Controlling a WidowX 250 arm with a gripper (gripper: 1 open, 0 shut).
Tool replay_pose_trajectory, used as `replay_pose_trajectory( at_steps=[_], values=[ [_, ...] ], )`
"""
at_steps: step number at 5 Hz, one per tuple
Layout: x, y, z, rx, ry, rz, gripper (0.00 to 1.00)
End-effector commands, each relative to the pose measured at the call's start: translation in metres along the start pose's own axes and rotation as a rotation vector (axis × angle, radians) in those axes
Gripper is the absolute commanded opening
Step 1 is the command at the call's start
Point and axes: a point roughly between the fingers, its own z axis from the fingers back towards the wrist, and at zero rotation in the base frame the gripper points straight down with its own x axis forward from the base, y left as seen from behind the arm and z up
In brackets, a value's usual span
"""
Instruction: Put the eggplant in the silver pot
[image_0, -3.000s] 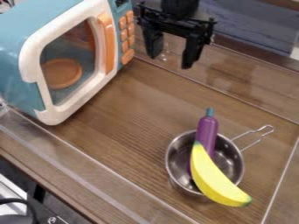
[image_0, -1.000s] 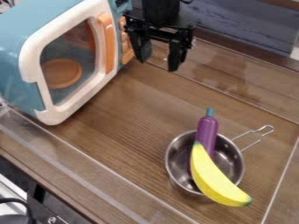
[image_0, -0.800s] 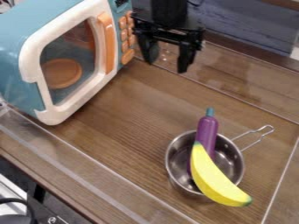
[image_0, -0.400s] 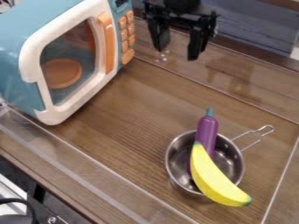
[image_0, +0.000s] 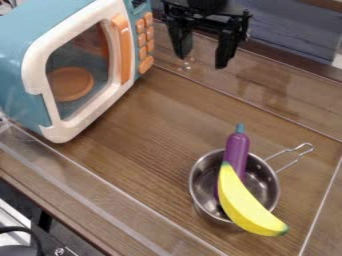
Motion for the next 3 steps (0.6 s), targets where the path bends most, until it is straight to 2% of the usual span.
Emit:
replay_pose_trajectory(
  at_steps=[1, 2, 3],
  values=[
    [0.004, 0.005, 0.031, -0.003, -0.06, -0.07, 1.0],
    [0.008, 0.012, 0.04, -0.005, -0.057, -0.126, 1.0],
    [0.004, 0.01, 0.018, -0.019, -0.017, -0.101, 1.0]
  ],
)
